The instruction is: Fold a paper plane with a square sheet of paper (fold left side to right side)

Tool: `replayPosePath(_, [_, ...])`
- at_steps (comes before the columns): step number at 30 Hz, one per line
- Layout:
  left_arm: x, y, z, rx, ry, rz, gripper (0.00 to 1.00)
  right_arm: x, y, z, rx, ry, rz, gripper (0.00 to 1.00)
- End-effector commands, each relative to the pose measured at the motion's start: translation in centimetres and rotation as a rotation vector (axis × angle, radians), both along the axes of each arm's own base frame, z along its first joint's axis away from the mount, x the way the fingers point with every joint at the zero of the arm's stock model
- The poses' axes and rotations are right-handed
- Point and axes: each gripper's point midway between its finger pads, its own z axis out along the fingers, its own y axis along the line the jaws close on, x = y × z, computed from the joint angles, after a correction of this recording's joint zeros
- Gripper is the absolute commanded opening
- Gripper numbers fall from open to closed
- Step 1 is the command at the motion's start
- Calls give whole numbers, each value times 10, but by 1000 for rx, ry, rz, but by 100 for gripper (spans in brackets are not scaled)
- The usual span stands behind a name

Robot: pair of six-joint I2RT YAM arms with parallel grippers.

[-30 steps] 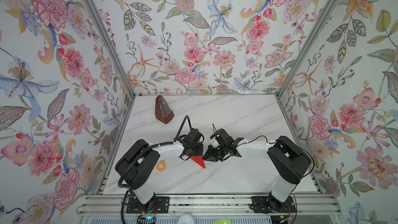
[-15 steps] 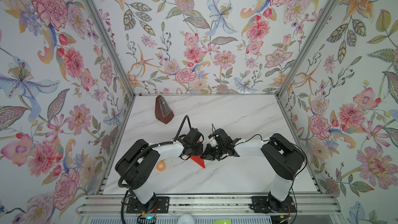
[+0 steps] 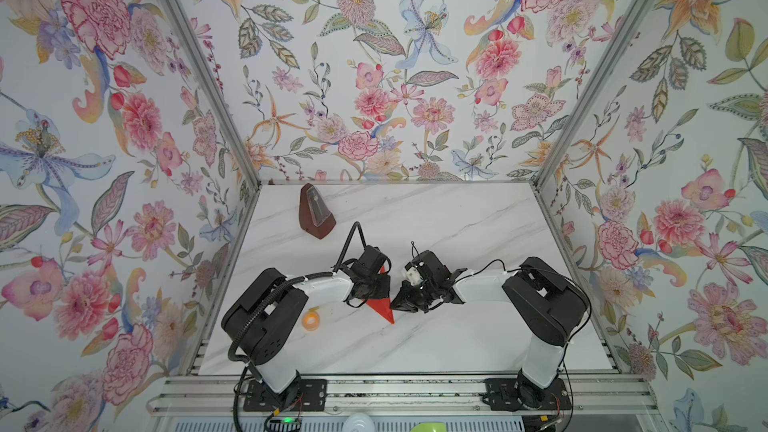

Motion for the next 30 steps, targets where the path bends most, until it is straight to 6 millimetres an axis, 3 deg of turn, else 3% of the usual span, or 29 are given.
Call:
replayPosePath(1, [-6, 13, -14, 20, 39, 36, 0, -12, -19, -26, -105, 50, -5, 12])
replayPosePath(13, [-12, 18, -22, 40, 56, 29, 0, -3, -5, 25, -9, -53, -21, 18])
replayPosePath(30, [-10, 17, -21, 32, 54, 32, 0, -20, 5, 5, 7, 11, -9, 19])
